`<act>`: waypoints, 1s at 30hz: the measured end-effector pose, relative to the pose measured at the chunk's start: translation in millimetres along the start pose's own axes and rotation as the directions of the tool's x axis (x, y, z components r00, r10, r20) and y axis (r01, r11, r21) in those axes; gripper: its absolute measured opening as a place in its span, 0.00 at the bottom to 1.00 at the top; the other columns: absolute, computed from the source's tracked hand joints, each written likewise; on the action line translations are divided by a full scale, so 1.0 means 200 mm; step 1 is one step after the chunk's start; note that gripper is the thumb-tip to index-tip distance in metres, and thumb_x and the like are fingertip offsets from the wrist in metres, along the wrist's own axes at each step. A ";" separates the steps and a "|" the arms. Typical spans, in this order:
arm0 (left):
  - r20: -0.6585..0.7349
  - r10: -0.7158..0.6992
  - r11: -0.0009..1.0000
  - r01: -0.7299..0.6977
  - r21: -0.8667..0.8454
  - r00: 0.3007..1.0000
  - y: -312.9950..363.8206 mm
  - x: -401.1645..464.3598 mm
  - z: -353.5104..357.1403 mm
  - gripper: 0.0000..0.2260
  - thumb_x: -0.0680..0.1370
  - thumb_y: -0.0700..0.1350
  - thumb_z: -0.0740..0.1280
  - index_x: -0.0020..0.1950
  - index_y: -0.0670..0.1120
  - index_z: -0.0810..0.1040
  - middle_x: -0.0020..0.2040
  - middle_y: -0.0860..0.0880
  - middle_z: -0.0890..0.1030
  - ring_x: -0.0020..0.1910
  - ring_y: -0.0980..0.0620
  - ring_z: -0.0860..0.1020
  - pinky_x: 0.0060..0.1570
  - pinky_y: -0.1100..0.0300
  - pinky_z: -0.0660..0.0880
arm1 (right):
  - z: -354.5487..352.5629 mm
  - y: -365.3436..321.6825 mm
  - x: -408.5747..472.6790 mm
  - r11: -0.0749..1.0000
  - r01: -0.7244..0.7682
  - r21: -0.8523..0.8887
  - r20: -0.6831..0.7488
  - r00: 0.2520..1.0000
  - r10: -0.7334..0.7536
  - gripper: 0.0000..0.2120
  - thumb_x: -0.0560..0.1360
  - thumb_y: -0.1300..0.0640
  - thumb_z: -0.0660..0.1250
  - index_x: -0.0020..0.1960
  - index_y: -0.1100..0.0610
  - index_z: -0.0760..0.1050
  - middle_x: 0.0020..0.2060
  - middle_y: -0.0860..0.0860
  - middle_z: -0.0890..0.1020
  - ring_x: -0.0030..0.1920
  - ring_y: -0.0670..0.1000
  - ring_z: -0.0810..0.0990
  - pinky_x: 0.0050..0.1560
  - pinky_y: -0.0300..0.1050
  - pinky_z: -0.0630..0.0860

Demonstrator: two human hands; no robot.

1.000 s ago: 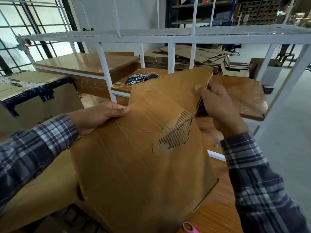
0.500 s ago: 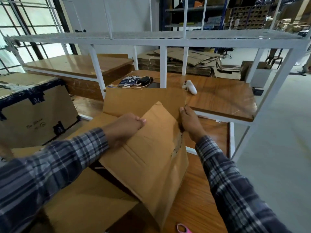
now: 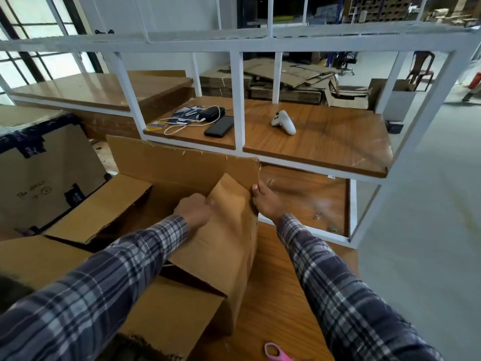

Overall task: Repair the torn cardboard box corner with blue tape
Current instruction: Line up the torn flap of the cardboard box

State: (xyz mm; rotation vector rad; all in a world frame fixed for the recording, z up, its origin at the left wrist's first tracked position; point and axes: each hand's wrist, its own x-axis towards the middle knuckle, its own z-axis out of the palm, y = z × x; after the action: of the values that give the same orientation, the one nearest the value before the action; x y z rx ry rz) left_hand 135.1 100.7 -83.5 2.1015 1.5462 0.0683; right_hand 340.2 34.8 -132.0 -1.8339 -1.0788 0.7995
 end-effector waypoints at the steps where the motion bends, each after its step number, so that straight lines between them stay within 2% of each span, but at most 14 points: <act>1: -0.010 -0.016 1.000 0.016 0.013 1.000 -0.02 0.02 0.02 0.16 0.88 0.52 0.59 0.62 0.42 0.80 0.62 0.42 0.82 0.60 0.39 0.81 0.59 0.47 0.76 | 0.00 0.03 0.00 1.000 0.023 -0.017 0.005 1.000 -0.023 0.20 0.90 0.47 0.51 0.79 0.49 0.67 0.73 0.56 0.78 0.72 0.61 0.75 0.67 0.52 0.69; 4: -0.019 -0.035 0.998 0.036 0.043 0.999 -0.07 0.02 0.05 0.17 0.88 0.53 0.59 0.67 0.43 0.78 0.65 0.40 0.81 0.63 0.37 0.81 0.64 0.44 0.77 | 0.00 0.09 -0.04 0.993 0.100 -0.065 0.023 0.995 -0.099 0.17 0.89 0.52 0.53 0.77 0.50 0.67 0.68 0.56 0.80 0.68 0.60 0.79 0.60 0.48 0.69; 6: 0.000 -0.037 0.998 0.037 0.048 0.999 -0.09 0.01 0.05 0.21 0.87 0.55 0.60 0.74 0.44 0.74 0.70 0.40 0.79 0.67 0.36 0.79 0.68 0.42 0.77 | -0.02 0.11 -0.10 0.984 0.157 -0.088 0.021 0.988 -0.156 0.23 0.89 0.53 0.54 0.84 0.49 0.60 0.74 0.54 0.77 0.71 0.56 0.76 0.66 0.48 0.68; 8: 0.026 -0.037 0.998 0.036 0.057 0.999 -0.10 0.00 0.05 0.27 0.87 0.56 0.62 0.82 0.43 0.66 0.76 0.39 0.74 0.73 0.36 0.75 0.72 0.41 0.74 | -0.05 0.14 -0.17 0.982 0.152 -0.109 -0.012 0.988 -0.155 0.25 0.89 0.53 0.55 0.85 0.53 0.57 0.79 0.55 0.72 0.76 0.57 0.71 0.72 0.50 0.66; 11: 0.039 -0.019 0.998 0.017 0.059 0.999 -0.11 -0.06 0.05 0.30 0.86 0.55 0.63 0.85 0.43 0.61 0.81 0.38 0.68 0.77 0.35 0.70 0.75 0.40 0.71 | -0.06 0.17 -0.33 0.989 0.085 -0.117 -0.063 0.994 -0.093 0.20 0.89 0.55 0.56 0.80 0.58 0.66 0.75 0.59 0.76 0.74 0.61 0.74 0.71 0.52 0.70; 14: 0.090 0.077 0.993 -0.085 0.082 0.993 -0.09 -0.20 0.04 0.27 0.87 0.54 0.64 0.83 0.44 0.64 0.80 0.40 0.70 0.75 0.38 0.72 0.70 0.46 0.72 | -0.05 0.25 -0.60 0.996 0.018 -0.093 -0.101 0.995 -0.027 0.16 0.89 0.54 0.57 0.72 0.55 0.76 0.67 0.54 0.82 0.67 0.57 0.80 0.70 0.54 0.75; 16: 0.148 0.169 0.981 -0.181 0.075 0.974 -0.07 -0.32 0.03 0.22 0.87 0.54 0.64 0.79 0.46 0.70 0.77 0.43 0.74 0.72 0.41 0.75 0.66 0.49 0.72 | -0.02 0.32 -0.84 0.999 -0.027 0.023 -0.106 0.994 0.029 0.12 0.88 0.53 0.58 0.63 0.53 0.80 0.59 0.51 0.85 0.60 0.55 0.83 0.66 0.57 0.80; 18: 0.221 0.270 0.958 -0.285 0.038 0.937 -0.07 -0.44 0.01 0.15 0.87 0.53 0.64 0.71 0.49 0.76 0.72 0.45 0.78 0.65 0.47 0.76 0.65 0.50 0.72 | 0.03 0.40 -1.09 0.989 -0.079 0.127 -0.125 0.988 0.095 0.13 0.89 0.54 0.59 0.61 0.57 0.81 0.55 0.50 0.85 0.56 0.51 0.83 0.61 0.48 0.81; 20: 0.281 0.368 0.922 -0.388 0.016 0.886 -0.06 -0.58 -0.01 0.15 0.86 0.54 0.64 0.71 0.51 0.77 0.69 0.49 0.79 0.61 0.51 0.76 0.62 0.51 0.75 | 0.11 0.49 -1.30 0.966 -0.131 0.222 -0.179 0.969 0.173 0.13 0.89 0.58 0.58 0.61 0.63 0.80 0.52 0.51 0.84 0.53 0.49 0.82 0.55 0.39 0.79; 23: 0.304 0.548 0.815 -0.580 0.016 0.779 -0.05 -0.86 -0.02 0.13 0.87 0.53 0.64 0.70 0.53 0.79 0.62 0.55 0.79 0.54 0.58 0.77 0.48 0.61 0.74 | 0.27 0.65 -1.59 0.930 -0.210 0.302 -0.250 0.924 0.289 0.10 0.88 0.64 0.58 0.58 0.60 0.79 0.51 0.55 0.85 0.49 0.50 0.82 0.47 0.35 0.79; 25: 0.300 0.629 0.756 -0.654 -0.021 0.718 -0.04 -1.04 0.01 0.12 0.87 0.52 0.63 0.69 0.54 0.80 0.62 0.56 0.78 0.55 0.58 0.78 0.50 0.61 0.77 | 0.37 0.74 -1.73 0.920 -0.276 0.278 -0.268 0.898 0.350 0.09 0.86 0.65 0.60 0.58 0.58 0.79 0.50 0.55 0.85 0.48 0.51 0.83 0.43 0.33 0.79; 27: 0.301 0.685 0.697 -0.717 -0.008 0.663 -0.05 -1.19 0.09 0.13 0.87 0.53 0.63 0.69 0.55 0.80 0.65 0.55 0.78 0.60 0.54 0.79 0.60 0.52 0.80 | 0.46 0.80 -1.85 0.905 -0.355 0.234 -0.301 0.858 0.415 0.09 0.85 0.64 0.62 0.57 0.56 0.80 0.49 0.53 0.86 0.48 0.54 0.84 0.47 0.38 0.82; 29: 0.301 0.745 0.616 -0.787 0.029 0.595 -0.08 -1.30 0.24 0.14 0.86 0.53 0.63 0.71 0.55 0.78 0.68 0.55 0.77 0.65 0.53 0.78 0.65 0.52 0.76 | 0.53 0.86 -1.94 0.876 -0.427 0.224 -0.329 0.813 0.480 0.10 0.83 0.64 0.64 0.52 0.50 0.79 0.48 0.53 0.87 0.51 0.58 0.87 0.53 0.53 0.84; 30: 0.315 0.763 0.585 -0.810 0.034 0.565 -0.10 -1.35 0.32 0.15 0.86 0.53 0.63 0.72 0.54 0.78 0.69 0.55 0.76 0.67 0.52 0.76 0.66 0.53 0.74 | 0.56 0.89 -1.98 0.856 -0.461 0.232 -0.342 0.786 0.516 0.10 0.82 0.64 0.65 0.51 0.50 0.78 0.48 0.54 0.87 0.52 0.59 0.87 0.54 0.56 0.83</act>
State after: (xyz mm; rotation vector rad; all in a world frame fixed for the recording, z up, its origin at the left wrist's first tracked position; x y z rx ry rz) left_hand 46.1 -163.1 -76.4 2.6584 0.3383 -0.0409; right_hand 143.8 -331.4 -298.6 -2.0688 -0.2726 0.7239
